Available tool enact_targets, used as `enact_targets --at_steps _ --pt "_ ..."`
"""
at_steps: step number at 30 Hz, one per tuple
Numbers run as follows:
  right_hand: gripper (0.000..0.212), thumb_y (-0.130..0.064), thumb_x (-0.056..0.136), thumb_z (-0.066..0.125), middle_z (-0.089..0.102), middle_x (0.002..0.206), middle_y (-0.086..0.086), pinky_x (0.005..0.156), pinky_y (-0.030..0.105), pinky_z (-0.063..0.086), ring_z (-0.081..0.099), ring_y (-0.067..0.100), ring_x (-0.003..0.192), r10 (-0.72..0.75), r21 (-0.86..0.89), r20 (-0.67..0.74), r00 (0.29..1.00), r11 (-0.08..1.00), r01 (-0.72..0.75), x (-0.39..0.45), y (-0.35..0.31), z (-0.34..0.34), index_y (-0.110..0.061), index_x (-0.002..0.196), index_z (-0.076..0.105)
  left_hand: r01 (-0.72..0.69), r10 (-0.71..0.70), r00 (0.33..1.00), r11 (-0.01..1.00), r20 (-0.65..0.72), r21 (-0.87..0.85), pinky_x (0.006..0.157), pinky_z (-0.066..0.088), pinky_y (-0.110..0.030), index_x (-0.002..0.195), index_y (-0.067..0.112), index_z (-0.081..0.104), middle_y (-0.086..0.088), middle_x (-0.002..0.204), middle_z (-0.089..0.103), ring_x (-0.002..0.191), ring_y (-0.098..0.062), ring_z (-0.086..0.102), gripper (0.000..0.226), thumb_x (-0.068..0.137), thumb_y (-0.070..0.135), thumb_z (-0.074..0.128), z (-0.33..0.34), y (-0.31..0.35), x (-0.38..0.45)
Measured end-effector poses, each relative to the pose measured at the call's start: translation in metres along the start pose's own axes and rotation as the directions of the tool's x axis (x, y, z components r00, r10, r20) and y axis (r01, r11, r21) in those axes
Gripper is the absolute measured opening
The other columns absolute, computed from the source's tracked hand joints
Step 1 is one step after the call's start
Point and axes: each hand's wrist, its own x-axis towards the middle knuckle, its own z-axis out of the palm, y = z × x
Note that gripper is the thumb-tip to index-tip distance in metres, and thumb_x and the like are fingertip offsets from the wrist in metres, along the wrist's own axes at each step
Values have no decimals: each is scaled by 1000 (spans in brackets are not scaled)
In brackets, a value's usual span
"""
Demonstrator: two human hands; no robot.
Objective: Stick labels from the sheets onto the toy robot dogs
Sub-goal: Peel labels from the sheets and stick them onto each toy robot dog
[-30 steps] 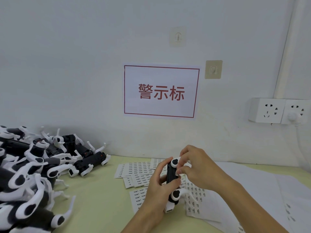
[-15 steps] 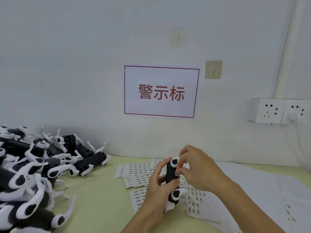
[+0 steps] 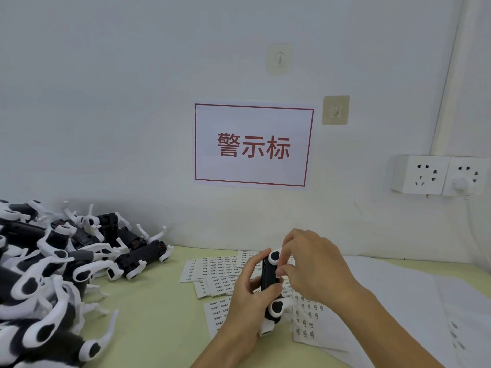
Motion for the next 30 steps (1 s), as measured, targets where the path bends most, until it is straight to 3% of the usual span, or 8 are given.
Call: enact_targets --at_steps 8,30 --pt "9 -40 87 69 55 107 -16 83 28 36 47 9 98 -4 -29 -41 999 1000 2 0 -2 2 -33 89 74 -14 14 1000 1000 8 -8 78 56 -26 118 50 64 -6 102 76 91 -19 72 63 66 15 70 1 1 -2" --pt "12 -38 86 69 56 110 -15 83 30 43 53 11 100 35 -45 -65 997 998 -38 0 -5 4 -30 91 76 -32 32 999 999 19 -8 80 57 -29 118 51 63 -5 102 76 89 -20 72 63 67 15 69 1 2 -4"
